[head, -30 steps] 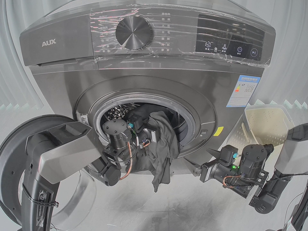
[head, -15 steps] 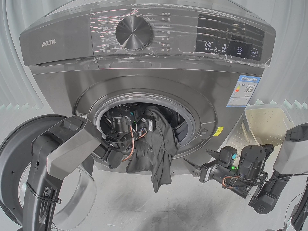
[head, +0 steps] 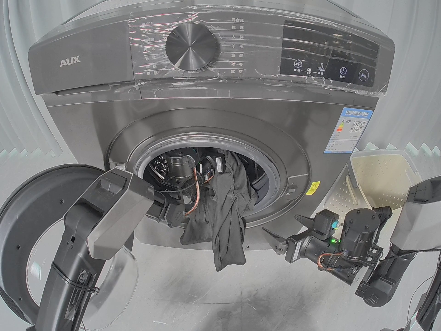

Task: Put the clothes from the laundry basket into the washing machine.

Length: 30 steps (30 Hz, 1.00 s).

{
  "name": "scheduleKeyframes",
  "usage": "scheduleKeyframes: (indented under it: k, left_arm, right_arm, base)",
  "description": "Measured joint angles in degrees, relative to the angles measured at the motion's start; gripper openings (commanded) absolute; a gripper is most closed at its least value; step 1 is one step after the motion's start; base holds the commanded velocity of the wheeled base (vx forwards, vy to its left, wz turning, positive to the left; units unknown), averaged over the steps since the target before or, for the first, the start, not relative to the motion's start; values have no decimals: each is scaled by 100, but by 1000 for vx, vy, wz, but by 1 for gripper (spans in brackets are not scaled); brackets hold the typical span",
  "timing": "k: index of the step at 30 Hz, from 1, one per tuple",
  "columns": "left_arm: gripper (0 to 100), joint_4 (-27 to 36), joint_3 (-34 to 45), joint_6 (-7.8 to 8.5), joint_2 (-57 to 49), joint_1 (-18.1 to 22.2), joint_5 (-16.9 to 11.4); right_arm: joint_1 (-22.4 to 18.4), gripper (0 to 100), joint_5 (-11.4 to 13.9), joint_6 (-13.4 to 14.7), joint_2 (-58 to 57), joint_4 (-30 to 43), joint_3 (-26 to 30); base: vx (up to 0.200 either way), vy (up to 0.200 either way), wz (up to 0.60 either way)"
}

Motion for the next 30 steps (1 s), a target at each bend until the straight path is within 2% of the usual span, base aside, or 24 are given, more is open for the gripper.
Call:
scheduleKeyframes:
  k: [3,5,8,13,14,23,26,30]
  left_arm:
    - [0,134,-441,-23,155,24,194]
    - [0,323,-781,-61,282,66,427]
    - [0,432,-968,-102,374,96,530]
    - [0,464,-994,-154,452,99,550]
    - [100,462,-970,-160,457,88,550]
    - [100,462,-401,-219,330,-15,544]
    - [100,525,105,-212,165,-41,500]
    - [100,627,936,-200,-146,-133,277]
  right_arm:
    - [0,100,0,0,7,0,0]
    - [0,100,-2,0,22,0,0]
    - [5,100,-2,1,35,0,0]
    - [9,100,-7,4,51,0,-4]
    - [9,100,-7,6,51,0,-4]
    - [11,100,-2,26,57,0,0]
    - [11,100,-2,26,57,0,0]
    - [13,100,-2,33,57,0,0]
  base:
    - [0,0,0]
    - [0,0,0]
    - [0,0,0]
    - [0,0,0]
    - [0,0,0]
    - [0,0,0]
    - [0,0,0]
    - [0,0,0]
